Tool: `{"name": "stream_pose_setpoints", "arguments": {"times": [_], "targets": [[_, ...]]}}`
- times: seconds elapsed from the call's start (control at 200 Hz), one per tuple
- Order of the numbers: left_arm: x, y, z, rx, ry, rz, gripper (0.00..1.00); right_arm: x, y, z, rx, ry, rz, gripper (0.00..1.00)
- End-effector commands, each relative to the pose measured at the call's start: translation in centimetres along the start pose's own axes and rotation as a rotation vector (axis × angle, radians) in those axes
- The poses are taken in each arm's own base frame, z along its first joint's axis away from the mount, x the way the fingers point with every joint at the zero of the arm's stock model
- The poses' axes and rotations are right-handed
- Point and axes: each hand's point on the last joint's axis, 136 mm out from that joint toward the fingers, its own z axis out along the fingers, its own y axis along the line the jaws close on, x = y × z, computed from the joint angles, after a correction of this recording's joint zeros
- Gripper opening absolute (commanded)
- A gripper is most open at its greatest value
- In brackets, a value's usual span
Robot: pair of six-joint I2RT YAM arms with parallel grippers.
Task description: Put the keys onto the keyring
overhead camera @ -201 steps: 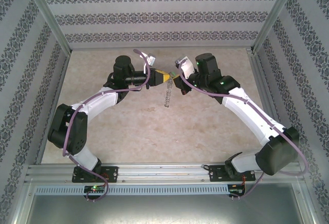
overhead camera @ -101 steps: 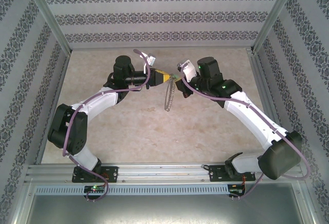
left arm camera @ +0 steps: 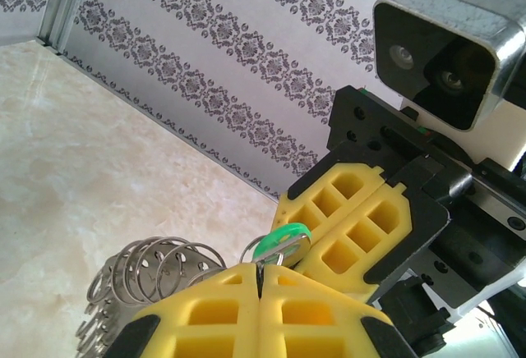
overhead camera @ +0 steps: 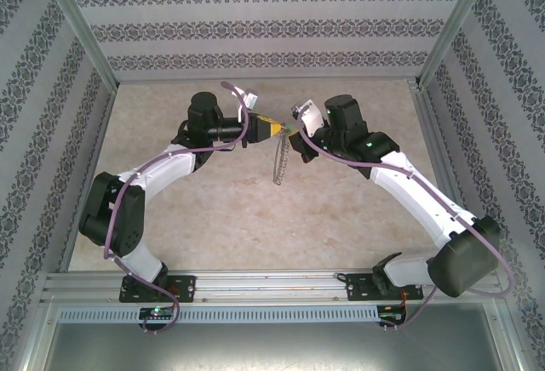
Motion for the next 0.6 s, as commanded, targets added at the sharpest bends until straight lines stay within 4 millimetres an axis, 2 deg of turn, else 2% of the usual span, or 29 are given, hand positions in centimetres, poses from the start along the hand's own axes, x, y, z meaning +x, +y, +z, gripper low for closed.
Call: {"name": "stream_pose_setpoints", "arguments": {"times": [0.0,0.22,0.415,0.595], "targets": [[-2.2,-1.8,-0.5,0.023,-0.038,0.079,0.0,-1.5,1.2,0.1,-0.032,-0.031,-0.025,0.0],[-2.1,-1.7,-0.5,0.022,-0.037,0.08,0.0,-1.3,0.4,0.0,0.002,-0.028,-0.023,0.0],[-2.1,-1.8,-0.5,0.024,-0.037,0.081,0.0,-1.5,-0.8,-1.0,0.029,-0.052,0.002,0.0],[-2.0,-1.8,-0.5,0.026,-0.036,0.082,0.0,-2.2,-0.5,-1.5,0.015,-0.072,0.0,0.0]]}}
